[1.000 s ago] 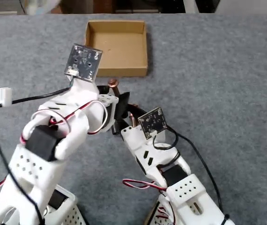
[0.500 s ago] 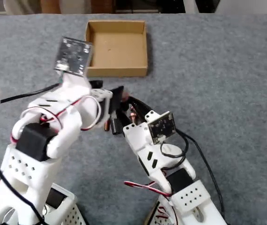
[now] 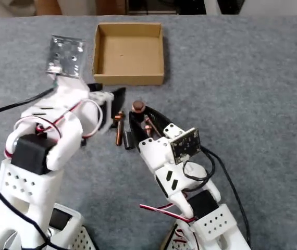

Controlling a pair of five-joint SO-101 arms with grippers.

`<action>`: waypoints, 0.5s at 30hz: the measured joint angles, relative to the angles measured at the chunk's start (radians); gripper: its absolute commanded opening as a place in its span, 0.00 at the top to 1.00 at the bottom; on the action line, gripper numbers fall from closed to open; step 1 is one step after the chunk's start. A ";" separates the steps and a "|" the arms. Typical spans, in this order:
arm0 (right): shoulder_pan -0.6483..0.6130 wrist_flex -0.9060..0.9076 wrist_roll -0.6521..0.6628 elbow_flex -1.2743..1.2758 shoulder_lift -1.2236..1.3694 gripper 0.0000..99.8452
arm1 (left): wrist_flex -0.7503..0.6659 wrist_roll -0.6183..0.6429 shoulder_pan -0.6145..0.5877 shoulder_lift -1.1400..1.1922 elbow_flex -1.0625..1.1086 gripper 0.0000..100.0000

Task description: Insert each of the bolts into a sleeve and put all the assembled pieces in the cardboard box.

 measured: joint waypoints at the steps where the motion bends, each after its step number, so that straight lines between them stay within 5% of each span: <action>1: 0.000 0.002 0.000 -0.023 0.006 1.00 | -0.015 0.000 -0.023 0.000 0.000 0.93; 3: 0.006 0.002 0.009 -0.087 0.049 1.00 | -0.063 0.000 -0.080 0.000 0.014 0.99; 15: 0.126 0.002 0.101 -0.680 0.750 1.00 | -0.404 0.000 -0.368 0.000 0.555 0.98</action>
